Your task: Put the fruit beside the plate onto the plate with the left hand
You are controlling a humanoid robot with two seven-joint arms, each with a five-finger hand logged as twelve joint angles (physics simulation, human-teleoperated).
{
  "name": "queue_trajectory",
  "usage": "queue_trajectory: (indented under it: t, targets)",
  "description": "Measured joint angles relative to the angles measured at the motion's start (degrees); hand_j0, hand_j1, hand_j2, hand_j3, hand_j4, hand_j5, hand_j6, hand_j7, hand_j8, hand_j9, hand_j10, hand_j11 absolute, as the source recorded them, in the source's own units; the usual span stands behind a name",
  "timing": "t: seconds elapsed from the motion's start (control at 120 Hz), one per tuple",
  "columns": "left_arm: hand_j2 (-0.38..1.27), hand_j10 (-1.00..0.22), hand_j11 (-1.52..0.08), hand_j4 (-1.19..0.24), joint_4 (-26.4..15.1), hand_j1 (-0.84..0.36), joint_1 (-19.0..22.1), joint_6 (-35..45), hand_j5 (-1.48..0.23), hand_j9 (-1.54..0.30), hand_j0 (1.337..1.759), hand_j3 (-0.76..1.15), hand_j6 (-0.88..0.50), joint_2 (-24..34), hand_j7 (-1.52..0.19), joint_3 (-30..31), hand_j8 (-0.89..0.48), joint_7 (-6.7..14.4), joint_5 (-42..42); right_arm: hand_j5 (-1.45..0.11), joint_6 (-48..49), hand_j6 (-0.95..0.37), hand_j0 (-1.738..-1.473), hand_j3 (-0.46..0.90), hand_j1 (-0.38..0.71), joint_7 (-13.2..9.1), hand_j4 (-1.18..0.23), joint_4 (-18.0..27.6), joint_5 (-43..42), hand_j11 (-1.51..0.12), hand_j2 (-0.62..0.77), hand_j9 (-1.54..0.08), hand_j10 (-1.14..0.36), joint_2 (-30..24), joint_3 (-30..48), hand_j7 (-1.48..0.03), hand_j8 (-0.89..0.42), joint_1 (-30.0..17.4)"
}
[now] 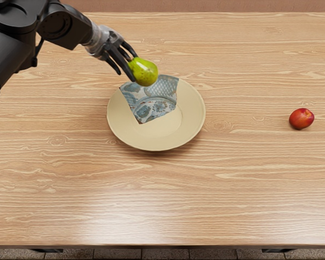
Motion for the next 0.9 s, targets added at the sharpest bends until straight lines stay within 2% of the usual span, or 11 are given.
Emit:
queue_trajectory:
  t: [0.25, 0.45, 0.542, 0.567, 0.592, 0.608, 0.617, 0.633, 0.75, 0.9]
  targets:
    - [0.61, -0.86, -1.16, -0.71, -3.1, -0.32, 0.8, 0.0, -1.15, -1.15, 1.655, 0.0, -0.64, 0.0, -1.15, -0.1, -0.86, 0.0, -2.9, 0.0, 0.0, 0.0, -1.658, 0.0, -0.35, 0.0, 0.0, 0.0, 0.0, 0.0, 0.0, 0.0, 0.0, 0.0, -0.1, 0.0, 0.0, 0.0]
    - [0.49, -0.86, -1.16, -0.72, -3.8, -0.27, 1.4, 0.0, -1.15, -1.16, 1.653, 0.0, -0.66, 0.0, -1.16, -0.1, -0.86, 0.0, -4.6, 0.0, -0.1, 0.0, -1.658, 0.0, -0.35, 0.0, 0.0, 0.0, -0.1, 0.0, 0.0, 0.0, 0.0, 0.0, -0.2, 0.0, 0.0, 0.1]
    - [0.49, -0.85, -1.15, -0.73, -4.4, -0.26, 1.4, 0.0, -1.14, -1.15, 1.653, 0.0, -0.67, 0.0, -1.15, -0.1, -0.85, 0.0, -4.9, 0.0, -0.1, 0.0, -1.658, 0.0, -0.35, 0.0, 0.0, 0.0, -0.1, 0.0, 0.0, 0.0, 0.0, 0.0, -0.2, 0.0, 0.0, 0.1]
    - [0.48, -0.83, -1.11, -0.73, -4.5, -0.27, 1.5, 0.0, -1.1, -1.11, 1.654, 0.0, -0.66, 0.0, -1.11, -0.2, -0.83, 0.0, -5.0, 0.0, -0.1, 0.0, -1.658, 0.0, -0.35, 0.0, 0.0, 0.0, -0.1, 0.0, 0.0, 0.0, 0.0, 0.0, -0.2, 0.0, 0.0, 0.1]
    - [0.43, -0.78, -1.05, -0.76, -4.5, -0.25, 3.1, 0.1, -1.04, -1.05, 1.654, 0.0, -0.63, 0.0, -1.05, -0.9, -0.78, 0.0, -5.4, 0.0, -0.1, 0.0, -1.658, 0.0, -0.35, 0.0, 0.0, 0.0, -0.1, 0.0, 0.0, 0.0, 0.0, 0.0, -0.2, 0.0, 0.0, 0.1]
    - [0.4, -0.75, -1.0, -0.72, -4.5, -0.24, 4.3, 0.1, -0.99, -1.0, 1.655, 0.0, -0.61, 0.0, -1.0, -1.6, -0.75, 0.0, -5.5, 0.0, -0.1, 0.0, -1.658, 0.0, -0.35, 0.0, 0.0, 0.0, -0.1, 0.0, 0.0, 0.0, 0.0, 0.0, -0.2, 0.0, 0.0, 0.1]
    - [0.46, -0.73, -0.97, -0.71, -4.5, -0.24, 4.6, 0.1, -0.97, -0.97, 1.655, 0.0, -0.6, 0.0, -0.97, -1.8, -0.73, 0.0, -5.6, 0.0, -0.1, 0.0, -1.658, 0.0, -0.35, 0.0, 0.0, 0.0, -0.1, 0.0, 0.0, 0.0, 0.0, 0.0, -0.2, 0.0, 0.0, 0.1]
    - [0.47, -0.7, -0.93, -0.68, -4.5, -0.23, 4.8, 0.1, -0.92, -0.92, 1.656, 0.0, -0.58, 0.0, -0.92, -2.4, -0.7, 0.0, -5.7, 0.0, -0.1, 0.0, -1.658, 0.0, -0.35, 0.0, 0.0, 0.0, -0.1, 0.0, 0.0, 0.0, 0.0, 0.0, -0.2, 0.0, 0.0, 0.1]
    - [0.29, -0.5, -0.66, -0.49, -4.5, -0.11, 5.0, 0.1, -0.66, -0.66, 1.657, 0.0, -0.43, 0.0, -0.66, -4.7, -0.5, 0.0, -6.4, 0.0, -0.1, 0.0, -1.658, 0.0, -0.35, 0.0, 0.0, 0.0, -0.1, 0.0, 0.0, 0.0, 0.0, 0.0, -0.2, 0.0, 0.0, 0.1]
    - [0.16, -0.35, -0.46, -0.35, -4.6, 0.0, 5.0, 0.1, -0.46, -0.46, 1.657, 0.0, -0.32, 0.0, -0.46, -5.6, -0.35, 0.0, -6.7, 0.0, -0.1, 0.0, -1.658, 0.0, -0.35, 0.0, 0.0, 0.0, -0.1, 0.0, 0.0, 0.0, 0.0, 0.0, -0.2, 0.0, 0.0, 0.1]
